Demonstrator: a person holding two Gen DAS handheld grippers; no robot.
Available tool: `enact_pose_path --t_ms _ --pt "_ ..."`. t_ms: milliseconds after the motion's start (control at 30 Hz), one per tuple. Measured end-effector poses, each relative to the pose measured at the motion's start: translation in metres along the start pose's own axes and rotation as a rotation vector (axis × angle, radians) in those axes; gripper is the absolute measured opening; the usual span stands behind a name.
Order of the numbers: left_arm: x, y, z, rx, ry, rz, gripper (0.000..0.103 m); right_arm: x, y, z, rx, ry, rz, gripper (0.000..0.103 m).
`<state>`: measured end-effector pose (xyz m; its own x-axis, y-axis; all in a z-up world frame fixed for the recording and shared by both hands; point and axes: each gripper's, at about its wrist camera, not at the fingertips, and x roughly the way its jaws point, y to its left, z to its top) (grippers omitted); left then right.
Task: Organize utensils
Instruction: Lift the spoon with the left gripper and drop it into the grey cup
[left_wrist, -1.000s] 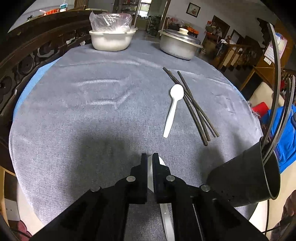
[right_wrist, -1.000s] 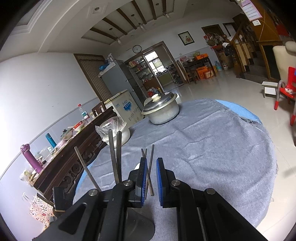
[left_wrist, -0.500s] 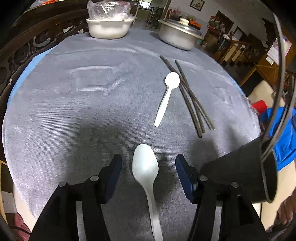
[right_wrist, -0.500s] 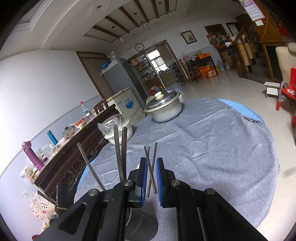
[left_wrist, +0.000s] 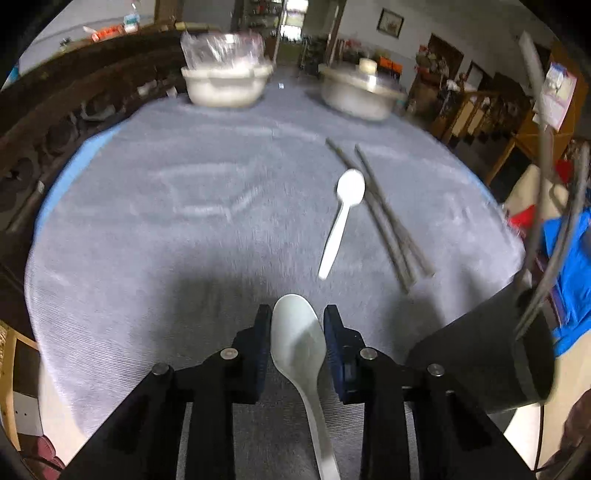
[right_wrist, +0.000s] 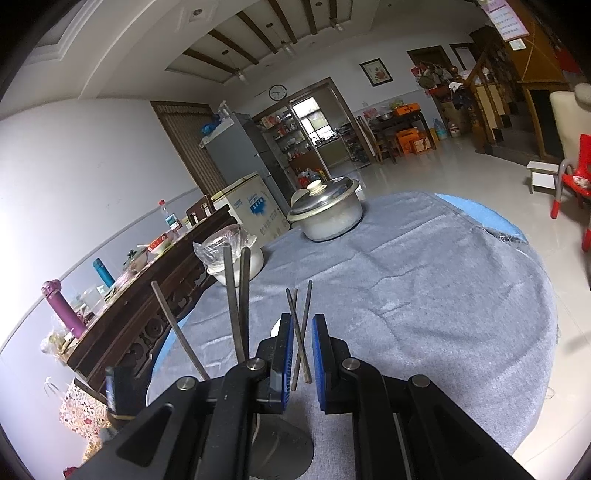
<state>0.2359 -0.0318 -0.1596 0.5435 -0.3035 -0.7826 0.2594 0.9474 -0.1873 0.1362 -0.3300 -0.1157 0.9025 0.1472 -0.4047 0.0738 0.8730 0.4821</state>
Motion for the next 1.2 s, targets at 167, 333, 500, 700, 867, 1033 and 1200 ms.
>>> enact_pose_path --t_ms 167,333,500,700,867,1033,1200 --pt "-0.083 -0.016 0.018 -0.064 -0.324 -0.097 0.03 -0.002 0.002 0.0 0.0 -0.002 0.005 0.012" --pt "-0.144 -0.039 0.018 -0.122 -0.666 -0.158 0.03 -0.002 0.006 -0.002 -0.012 -0.001 0.008 0.012" --pt "-0.144 -0.066 0.005 -0.093 -0.83 -0.11 0.03 -0.003 0.004 -0.003 -0.01 -0.002 0.008 0.012" --pt "-0.106 -0.083 -0.005 -0.046 -0.773 -0.045 0.03 -0.004 -0.003 -0.003 0.004 -0.001 0.001 0.012" --pt "-0.095 -0.083 -0.017 0.002 -0.748 -0.03 0.03 -0.002 -0.011 -0.002 0.03 0.003 0.005 0.012" --pt "-0.096 -0.085 -0.023 0.032 -0.703 -0.043 0.031 -0.005 -0.006 -0.002 0.012 -0.003 0.007 0.012" --pt "-0.112 -0.074 -0.029 0.025 -0.715 -0.031 0.031 -0.01 -0.004 0.0 0.01 -0.015 0.005 0.012"
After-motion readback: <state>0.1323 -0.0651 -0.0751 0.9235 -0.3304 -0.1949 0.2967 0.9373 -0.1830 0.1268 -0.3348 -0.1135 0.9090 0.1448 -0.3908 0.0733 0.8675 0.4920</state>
